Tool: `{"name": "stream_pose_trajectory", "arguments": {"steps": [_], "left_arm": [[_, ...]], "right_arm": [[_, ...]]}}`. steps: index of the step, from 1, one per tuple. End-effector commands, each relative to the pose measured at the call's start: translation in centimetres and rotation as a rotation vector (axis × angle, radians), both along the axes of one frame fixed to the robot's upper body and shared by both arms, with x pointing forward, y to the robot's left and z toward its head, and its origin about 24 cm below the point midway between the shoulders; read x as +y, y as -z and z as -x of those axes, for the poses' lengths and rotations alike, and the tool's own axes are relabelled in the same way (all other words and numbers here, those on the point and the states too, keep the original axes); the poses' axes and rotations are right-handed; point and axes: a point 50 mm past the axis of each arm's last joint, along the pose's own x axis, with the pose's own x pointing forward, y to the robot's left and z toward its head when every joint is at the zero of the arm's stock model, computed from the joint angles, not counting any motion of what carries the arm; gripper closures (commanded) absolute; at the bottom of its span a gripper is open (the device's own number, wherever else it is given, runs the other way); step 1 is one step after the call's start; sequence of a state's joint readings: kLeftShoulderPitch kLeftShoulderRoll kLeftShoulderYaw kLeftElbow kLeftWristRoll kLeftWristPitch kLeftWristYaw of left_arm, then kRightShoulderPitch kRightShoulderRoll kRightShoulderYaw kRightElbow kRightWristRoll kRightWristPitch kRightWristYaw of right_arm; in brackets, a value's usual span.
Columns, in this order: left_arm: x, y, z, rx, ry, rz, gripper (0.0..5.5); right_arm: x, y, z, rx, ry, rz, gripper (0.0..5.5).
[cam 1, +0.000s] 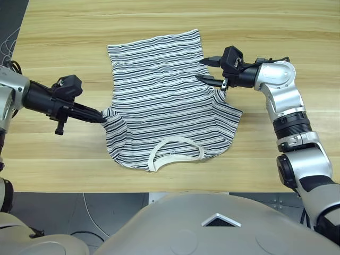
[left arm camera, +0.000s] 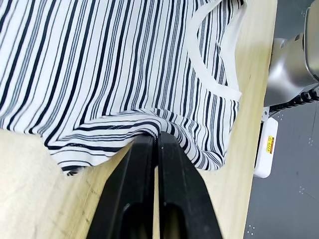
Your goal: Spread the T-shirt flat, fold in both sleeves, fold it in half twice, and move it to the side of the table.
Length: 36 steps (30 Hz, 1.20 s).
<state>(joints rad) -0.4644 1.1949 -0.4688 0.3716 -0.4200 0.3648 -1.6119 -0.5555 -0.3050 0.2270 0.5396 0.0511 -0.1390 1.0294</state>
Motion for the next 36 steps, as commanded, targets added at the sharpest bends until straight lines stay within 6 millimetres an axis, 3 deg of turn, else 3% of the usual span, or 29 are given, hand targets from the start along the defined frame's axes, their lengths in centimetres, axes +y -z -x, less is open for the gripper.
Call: {"name": "stream_pose_trajectory", "arguments": {"steps": [1,7,14,27,36], "left_arm": [[-1.5,0.4,-1.5,-0.028,0.046,-0.008,5.38],[-4.5,2.6,-1.8,-0.005,0.186,0.003,5.38],[-6.5,5.5,-1.4,0.006,0.384,-0.031,5.38],[-10.3,5.7,-2.0,-0.013,0.512,0.029,5.38],[-9.8,5.2,-1.8,0.002,0.536,-0.002,3.95]], "right_arm": [[0.1,-0.2,-0.1,-0.016,0.0,0.005,3.4],[0.0,-0.2,-0.2,-0.018,-0.004,0.014,3.4],[0.0,0.3,0.0,-0.024,-0.016,0.032,3.4],[0.1,0.7,0.2,-0.021,-0.022,0.032,3.4],[0.1,0.4,0.0,-0.025,-0.019,0.029,3.4]]}}
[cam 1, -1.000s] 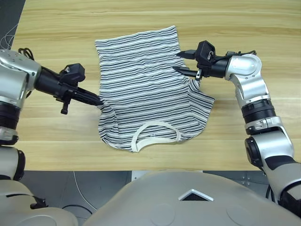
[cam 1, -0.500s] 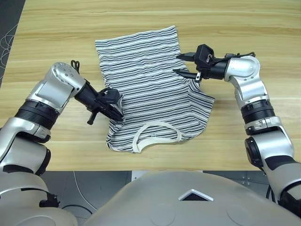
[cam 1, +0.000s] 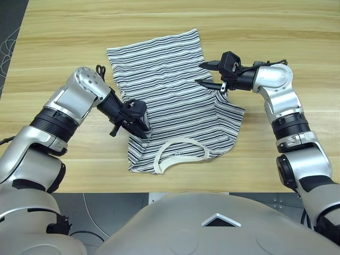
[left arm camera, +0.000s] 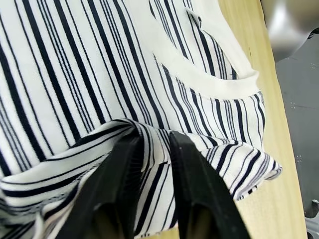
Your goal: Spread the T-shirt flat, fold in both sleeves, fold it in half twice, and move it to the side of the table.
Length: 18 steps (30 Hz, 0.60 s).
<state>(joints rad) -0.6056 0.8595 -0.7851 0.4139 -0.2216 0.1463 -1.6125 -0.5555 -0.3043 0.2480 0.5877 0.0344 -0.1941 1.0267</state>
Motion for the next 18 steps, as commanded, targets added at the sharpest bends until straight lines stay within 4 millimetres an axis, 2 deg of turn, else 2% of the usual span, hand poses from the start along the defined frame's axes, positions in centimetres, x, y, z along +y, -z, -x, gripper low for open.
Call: {"name": "stream_pose_trajectory", "arguments": {"steps": [1,4,8,10,12,13,15,18], "left_arm": [[0.0,-1.4,-0.2,-0.036,0.046,0.003,3.83],[-0.5,-2.3,-0.3,-0.072,0.07,0.06,3.31],[-1.7,-4.2,-0.9,-0.137,0.082,0.203,3.26],[-2.3,-6.4,-2.2,-0.224,0.016,0.368,3.26],[-2.0,-8.4,-4.9,-0.444,-0.19,0.515,3.26],[-1.5,-8.7,-6.0,-0.538,-0.302,0.542,3.26],[-0.4,-8.7,-7.5,-0.676,-0.496,0.559,3.26],[1.4,-9.5,-8.6,-0.817,-0.713,0.651,3.26]], "right_arm": [[0.0,-0.5,-0.2,-0.021,-0.002,0.004,3.4],[-0.1,-0.7,-0.4,-0.026,-0.003,0.003,3.4],[-0.1,-1.4,-0.7,0.016,0.002,-0.074,3.4],[-1.1,-2.8,-1.5,0.163,0.053,-0.261,3.4],[-5.1,-4.6,-3.1,0.409,0.151,-0.461,3.4],[-7.1,-5.0,-3.4,0.474,0.193,-0.488,3.4],[-11.1,-4.2,-2.9,0.544,0.264,-0.365,3.4],[-16.4,-2.5,-0.5,0.619,0.348,-0.117,3.4]]}}
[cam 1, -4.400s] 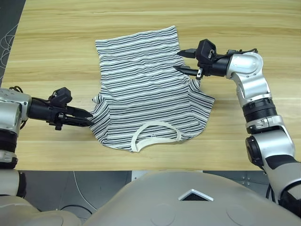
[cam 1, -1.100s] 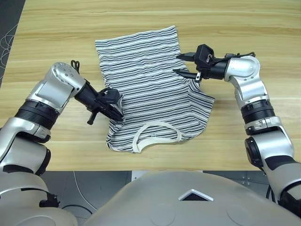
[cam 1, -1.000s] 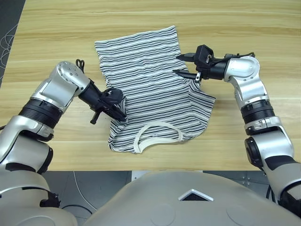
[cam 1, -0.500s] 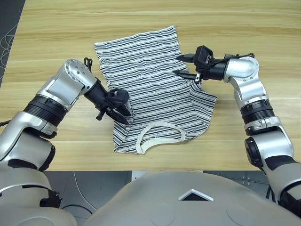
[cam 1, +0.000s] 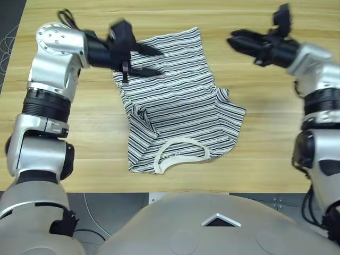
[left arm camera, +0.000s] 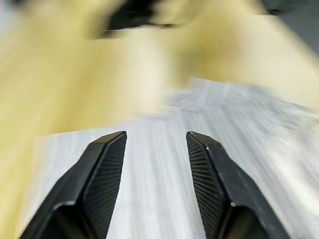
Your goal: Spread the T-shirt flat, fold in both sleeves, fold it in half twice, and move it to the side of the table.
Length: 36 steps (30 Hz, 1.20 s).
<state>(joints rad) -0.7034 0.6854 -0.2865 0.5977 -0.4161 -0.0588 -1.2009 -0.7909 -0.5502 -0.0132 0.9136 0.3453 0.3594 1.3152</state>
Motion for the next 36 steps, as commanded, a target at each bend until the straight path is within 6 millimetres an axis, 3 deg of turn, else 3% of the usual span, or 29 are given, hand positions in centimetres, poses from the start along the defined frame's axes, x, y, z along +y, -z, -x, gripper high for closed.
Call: {"name": "stream_pose_trajectory", "arguments": {"steps": [1,3,7,12,20,36], "left_arm": [[2.1,-1.5,-1.6,-0.169,-0.274,0.134,3.26],[2.9,-1.8,-2.4,-0.241,-0.437,0.197,3.26],[3.1,-0.8,-2.7,-0.287,-0.57,0.405,3.26],[2.8,0.8,-2.3,-0.265,-0.576,0.435,3.26],[4.1,0.5,-1.7,-0.281,-0.605,0.466,3.26],[4.6,-0.7,-1.0,-0.316,-0.605,0.486,3.26]], "right_arm": [[-5.9,2.0,3.0,0.138,-0.019,0.248,3.4],[-7.2,2.3,4.2,0.168,-0.079,0.283,3.4],[-8.0,2.9,5.1,0.21,-0.107,0.289,3.4],[-6.0,5.6,5.4,0.292,-0.166,0.283,3.4],[-3.3,9.0,5.6,0.37,-0.143,0.316,3.4],[-2.4,9.3,7.0,0.41,-0.359,0.308,3.4]]}}
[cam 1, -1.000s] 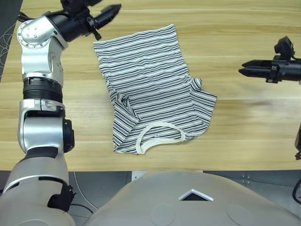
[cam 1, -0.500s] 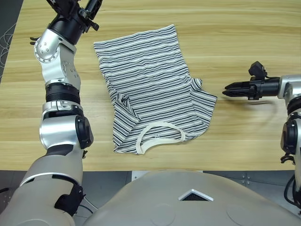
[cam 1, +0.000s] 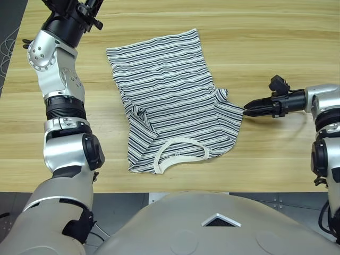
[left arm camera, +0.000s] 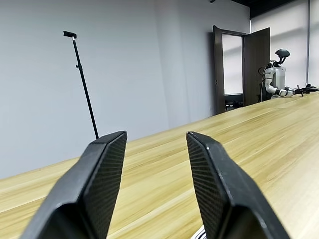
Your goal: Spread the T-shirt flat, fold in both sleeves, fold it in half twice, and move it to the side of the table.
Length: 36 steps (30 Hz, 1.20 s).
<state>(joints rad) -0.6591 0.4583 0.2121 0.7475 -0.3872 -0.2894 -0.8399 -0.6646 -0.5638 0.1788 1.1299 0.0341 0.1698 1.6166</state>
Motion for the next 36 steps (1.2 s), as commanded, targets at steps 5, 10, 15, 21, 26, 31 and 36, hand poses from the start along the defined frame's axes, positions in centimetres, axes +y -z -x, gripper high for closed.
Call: {"name": "stream_pose_trajectory", "arguments": {"steps": [5,10,15,21,26,31,36], "left_arm": [[0.4,0.0,0.3,0.005,-0.017,-0.016,3.26],[0.4,0.0,0.2,0.006,-0.018,-0.015,3.26],[0.4,0.0,0.2,0.008,-0.015,-0.017,3.24],[0.4,0.2,0.2,0.013,-0.016,-0.022,3.24],[0.5,0.3,0.2,0.014,-0.015,-0.029,3.24],[0.1,0.3,0.1,0.013,-0.005,-0.037,3.24],[0.1,0.1,0.2,0.001,0.001,-0.045,3.24]], "right_arm": [[0.4,1.4,1.4,0.058,-0.048,0.036,3.4],[1.0,1.5,1.5,0.065,-0.061,0.025,3.4],[1.2,1.4,1.3,0.066,-0.05,0.014,4.27],[1.5,1.4,1.3,0.065,-0.054,0.01,5.26],[1.5,0.9,1.0,0.05,-0.049,0.002,5.38],[1.6,-2.2,-0.1,-0.133,-0.088,-0.045,5.38],[2.0,-5.4,0.3,-0.283,-0.188,-0.035,5.38]]}}
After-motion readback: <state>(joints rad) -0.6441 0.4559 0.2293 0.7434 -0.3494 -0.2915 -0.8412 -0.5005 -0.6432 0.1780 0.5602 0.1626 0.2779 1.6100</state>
